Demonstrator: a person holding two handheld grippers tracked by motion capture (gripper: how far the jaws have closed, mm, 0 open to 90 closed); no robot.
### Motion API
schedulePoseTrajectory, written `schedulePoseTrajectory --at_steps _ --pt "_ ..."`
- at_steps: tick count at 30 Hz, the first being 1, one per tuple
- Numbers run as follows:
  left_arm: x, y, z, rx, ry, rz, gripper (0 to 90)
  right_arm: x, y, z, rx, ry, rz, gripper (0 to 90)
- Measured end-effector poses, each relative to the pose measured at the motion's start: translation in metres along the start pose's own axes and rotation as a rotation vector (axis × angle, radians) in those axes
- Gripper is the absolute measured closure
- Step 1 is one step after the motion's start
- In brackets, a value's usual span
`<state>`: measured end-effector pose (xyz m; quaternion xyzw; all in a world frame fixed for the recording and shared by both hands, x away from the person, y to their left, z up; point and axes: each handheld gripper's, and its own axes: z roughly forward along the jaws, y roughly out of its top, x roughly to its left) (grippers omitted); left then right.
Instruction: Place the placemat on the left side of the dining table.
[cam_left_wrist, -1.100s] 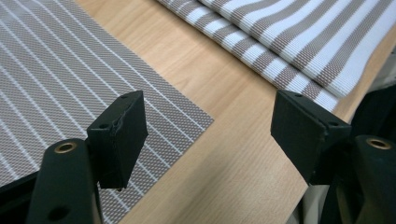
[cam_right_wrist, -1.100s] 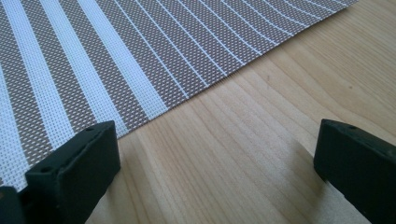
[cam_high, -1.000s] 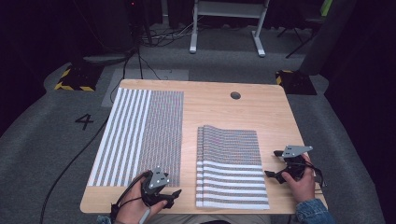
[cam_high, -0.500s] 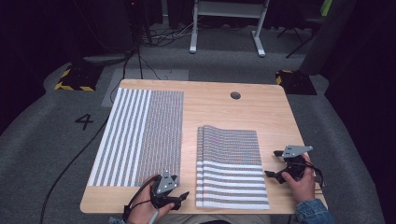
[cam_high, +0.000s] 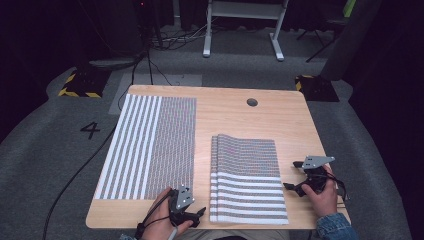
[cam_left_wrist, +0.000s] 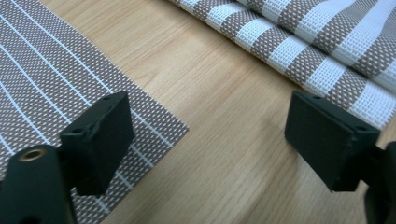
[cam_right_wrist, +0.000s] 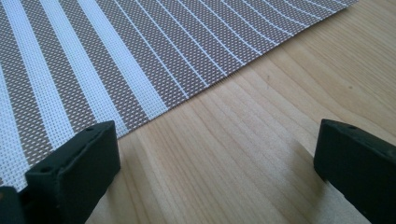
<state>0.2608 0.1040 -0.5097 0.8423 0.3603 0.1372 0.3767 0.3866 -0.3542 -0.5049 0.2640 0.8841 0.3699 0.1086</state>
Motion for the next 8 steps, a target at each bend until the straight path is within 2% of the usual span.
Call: schedulePoseTrajectory --at_steps 8 --pt "-0.0015 -0.0004 0.0017 -0.007 -0.002 -0.011 11.4 0.0 0.0 0.0 0.0 0.0 0.0 0.5"
